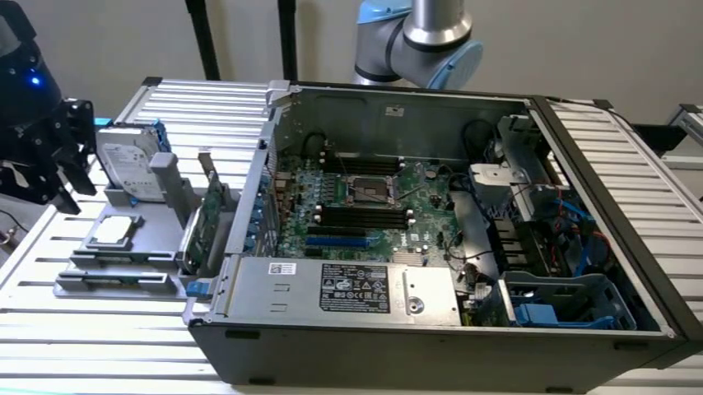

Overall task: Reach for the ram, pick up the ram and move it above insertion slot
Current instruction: 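Pick up the ram and move it above insertion slot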

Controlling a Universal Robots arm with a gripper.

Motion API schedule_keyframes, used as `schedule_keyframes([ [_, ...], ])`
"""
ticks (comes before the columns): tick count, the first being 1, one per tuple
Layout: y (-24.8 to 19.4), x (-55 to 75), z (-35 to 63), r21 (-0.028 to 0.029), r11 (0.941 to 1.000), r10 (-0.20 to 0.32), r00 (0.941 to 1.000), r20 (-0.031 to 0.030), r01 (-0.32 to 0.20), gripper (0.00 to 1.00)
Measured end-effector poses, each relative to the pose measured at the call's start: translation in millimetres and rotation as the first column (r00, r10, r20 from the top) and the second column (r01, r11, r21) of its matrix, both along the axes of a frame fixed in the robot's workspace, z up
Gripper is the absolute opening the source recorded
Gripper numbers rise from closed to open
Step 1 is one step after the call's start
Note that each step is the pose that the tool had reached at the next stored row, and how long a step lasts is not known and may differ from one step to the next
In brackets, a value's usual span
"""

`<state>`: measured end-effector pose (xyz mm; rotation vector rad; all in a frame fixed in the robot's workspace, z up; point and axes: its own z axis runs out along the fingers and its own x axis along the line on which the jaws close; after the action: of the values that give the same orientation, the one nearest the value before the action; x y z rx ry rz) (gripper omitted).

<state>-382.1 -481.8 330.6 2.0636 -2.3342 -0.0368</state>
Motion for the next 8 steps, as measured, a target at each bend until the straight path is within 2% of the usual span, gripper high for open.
schedule_keyframes([
  [8,-0.9,-0.1,-14.6,0.0001,1.0,0.009,1.0,0.0006,-0.009,0.36],
])
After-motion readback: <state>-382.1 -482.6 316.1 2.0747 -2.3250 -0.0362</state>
